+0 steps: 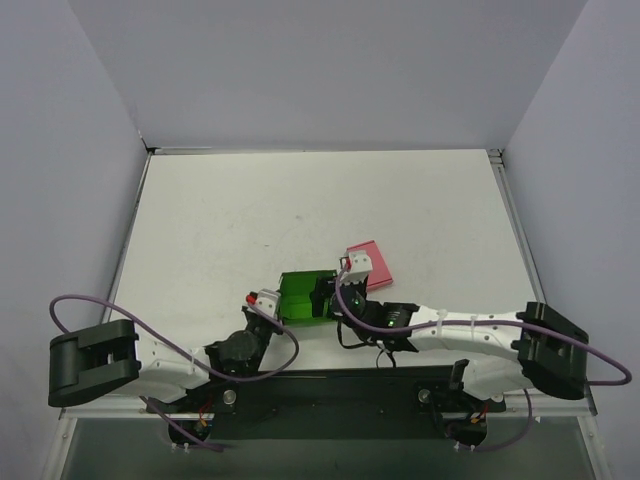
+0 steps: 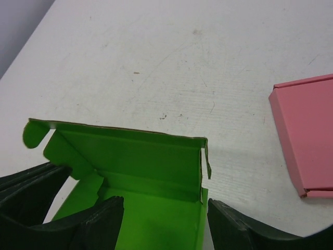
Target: Fold the paper box
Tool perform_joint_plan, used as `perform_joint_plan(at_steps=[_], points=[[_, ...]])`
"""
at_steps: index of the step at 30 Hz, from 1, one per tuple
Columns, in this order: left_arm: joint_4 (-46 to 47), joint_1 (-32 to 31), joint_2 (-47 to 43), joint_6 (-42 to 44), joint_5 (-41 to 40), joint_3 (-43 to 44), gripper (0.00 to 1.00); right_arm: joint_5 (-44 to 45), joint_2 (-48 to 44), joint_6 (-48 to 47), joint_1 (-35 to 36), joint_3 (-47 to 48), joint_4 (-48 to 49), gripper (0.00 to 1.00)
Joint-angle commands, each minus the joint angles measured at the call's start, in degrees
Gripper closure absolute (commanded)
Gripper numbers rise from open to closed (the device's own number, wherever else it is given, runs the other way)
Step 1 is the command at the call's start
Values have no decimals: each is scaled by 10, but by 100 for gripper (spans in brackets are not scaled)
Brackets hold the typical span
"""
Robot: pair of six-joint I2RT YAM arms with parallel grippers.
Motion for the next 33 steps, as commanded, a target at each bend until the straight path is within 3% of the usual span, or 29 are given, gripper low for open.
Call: perform_joint_plan(at_steps=[1, 6, 10, 19, 29, 33], points=[[-28, 19, -25, 15, 47, 0, 100, -10, -76, 16, 9, -27, -82, 34], [-17, 22, -19, 41, 66, -4, 100, -1, -155, 7, -5, -32, -132, 28], [-8, 22, -5, 48, 75, -1, 100, -125, -173, -38, -111, -5, -150, 28], [-6, 22, 10, 51, 90, 6, 100, -328, -99, -146, -189, 82, -182, 34], [-9, 23, 6, 45, 90, 4, 100, -338, -43, -178, -197, 91, -183, 44], [-9, 23, 9, 46, 91, 6, 100, -344, -19, -179, -197, 94, -178, 56]])
